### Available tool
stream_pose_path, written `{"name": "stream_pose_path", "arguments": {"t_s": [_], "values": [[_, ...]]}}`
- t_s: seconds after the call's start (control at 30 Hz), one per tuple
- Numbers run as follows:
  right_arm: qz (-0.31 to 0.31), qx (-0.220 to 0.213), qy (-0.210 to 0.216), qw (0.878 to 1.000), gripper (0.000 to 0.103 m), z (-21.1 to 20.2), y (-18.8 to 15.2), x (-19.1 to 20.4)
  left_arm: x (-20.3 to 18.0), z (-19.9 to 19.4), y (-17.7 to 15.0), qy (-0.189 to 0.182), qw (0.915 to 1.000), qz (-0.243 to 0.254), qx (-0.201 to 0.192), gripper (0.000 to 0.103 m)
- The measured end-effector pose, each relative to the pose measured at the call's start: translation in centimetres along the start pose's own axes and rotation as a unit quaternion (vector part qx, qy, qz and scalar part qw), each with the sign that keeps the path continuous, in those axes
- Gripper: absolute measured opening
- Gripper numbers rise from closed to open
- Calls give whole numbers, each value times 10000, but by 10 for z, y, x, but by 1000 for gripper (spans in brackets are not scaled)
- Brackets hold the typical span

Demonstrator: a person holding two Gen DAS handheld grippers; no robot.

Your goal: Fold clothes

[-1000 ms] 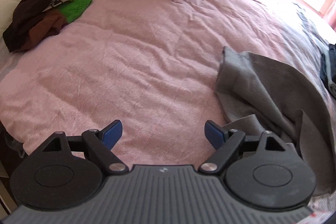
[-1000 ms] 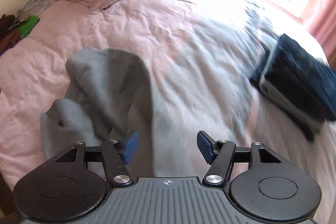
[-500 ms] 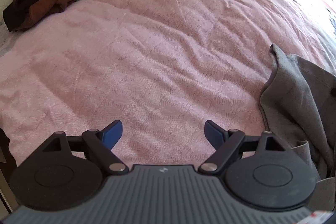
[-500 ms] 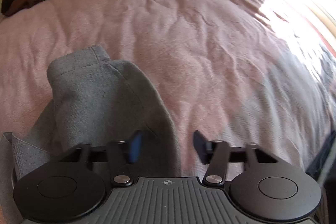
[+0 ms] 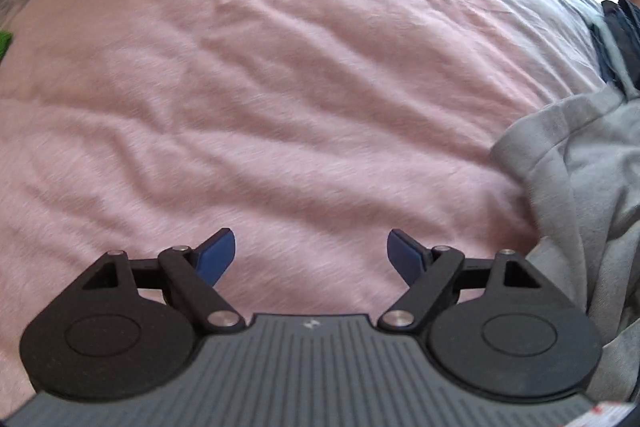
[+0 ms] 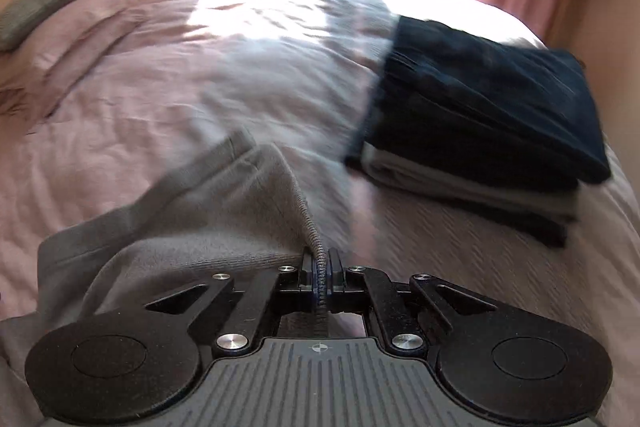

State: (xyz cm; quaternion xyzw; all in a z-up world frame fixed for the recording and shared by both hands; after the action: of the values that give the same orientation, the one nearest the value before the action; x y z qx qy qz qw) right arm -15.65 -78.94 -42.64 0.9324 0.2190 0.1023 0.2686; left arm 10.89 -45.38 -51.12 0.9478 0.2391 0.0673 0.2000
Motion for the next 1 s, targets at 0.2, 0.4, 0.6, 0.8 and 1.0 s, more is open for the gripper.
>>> {"name": "stream_pose_path", "arguments": {"t_s": [0.2, 0.4, 0.6, 0.8, 1.0], "values": [[842, 344, -117, 9958, 0, 12, -36, -46, -99, 26, 39, -1689, 9850, 356, 69, 83], [1117, 349, 177, 9930, 0, 13, -46, -51, -117, 50, 21, -2247, 9710, -715, 380, 81], [1496, 433, 615, 9859, 0, 21, -46, -52, -139, 51, 7, -2751, 9514, -1321, 414, 23], [1611, -49, 1491, 9756, 0, -21, -24, -40, -115, 2, 37, -2165, 9700, -1040, -365, 4], [1564, -994, 2474, 9510, 0, -112, 20, -4, -74, -128, 111, -1500, 9697, -380, -1889, 4]]}}
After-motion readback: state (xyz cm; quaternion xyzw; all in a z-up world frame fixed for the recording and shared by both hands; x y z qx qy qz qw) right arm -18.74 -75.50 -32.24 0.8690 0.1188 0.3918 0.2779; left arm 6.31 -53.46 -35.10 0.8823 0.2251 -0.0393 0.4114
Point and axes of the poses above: each gripper's, at about its wrist camera, not at the fingertips, and z roughly the way its jaws point, x to its left, y to its top, the point moved 9 cm from there along z, roughly the way its jaws point, and after that the axes turned 11 degrees about z, right-handed, at the moved point
